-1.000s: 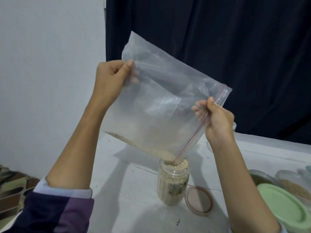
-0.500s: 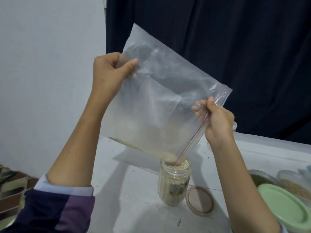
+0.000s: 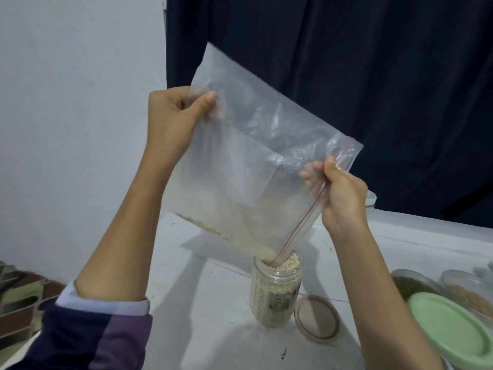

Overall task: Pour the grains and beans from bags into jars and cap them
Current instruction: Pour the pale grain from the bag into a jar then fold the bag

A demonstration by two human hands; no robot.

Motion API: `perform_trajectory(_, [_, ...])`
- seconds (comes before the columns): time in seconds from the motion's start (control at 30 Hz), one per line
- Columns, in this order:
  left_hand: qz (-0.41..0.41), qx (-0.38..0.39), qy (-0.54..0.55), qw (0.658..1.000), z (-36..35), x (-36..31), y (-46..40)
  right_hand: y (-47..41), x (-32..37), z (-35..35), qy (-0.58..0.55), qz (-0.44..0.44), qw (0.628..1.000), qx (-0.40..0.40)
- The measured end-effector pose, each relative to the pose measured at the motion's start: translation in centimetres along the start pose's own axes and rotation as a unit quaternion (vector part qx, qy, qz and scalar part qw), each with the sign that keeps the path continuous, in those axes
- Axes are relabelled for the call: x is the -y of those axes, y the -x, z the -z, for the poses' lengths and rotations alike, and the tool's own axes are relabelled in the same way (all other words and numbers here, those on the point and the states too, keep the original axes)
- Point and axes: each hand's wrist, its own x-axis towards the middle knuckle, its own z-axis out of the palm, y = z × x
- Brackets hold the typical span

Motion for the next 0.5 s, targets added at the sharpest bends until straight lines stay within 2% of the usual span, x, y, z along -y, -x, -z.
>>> perform_trajectory(0.17, [0.004, -0.010, 0.000, 1.000, -0.03, 0.16, -0.24, -0.22, 0.24, 0.11, -0.039, 0.003, 0.999, -0.013])
perform_trajectory(0.3, [0.000, -0.004, -0.012, 1.000, -0.35, 0.14, -0.13, 0.18, -0.61, -0.25, 0.000, -0.007, 1.000, -0.008])
perform_trajectory(0.5, [0.001, -0.010, -0.019, 1.000, -0.36, -0.10, -0.38, 0.01, -0.09, -0.38, -0.011, 0.002, 1.000, -0.019])
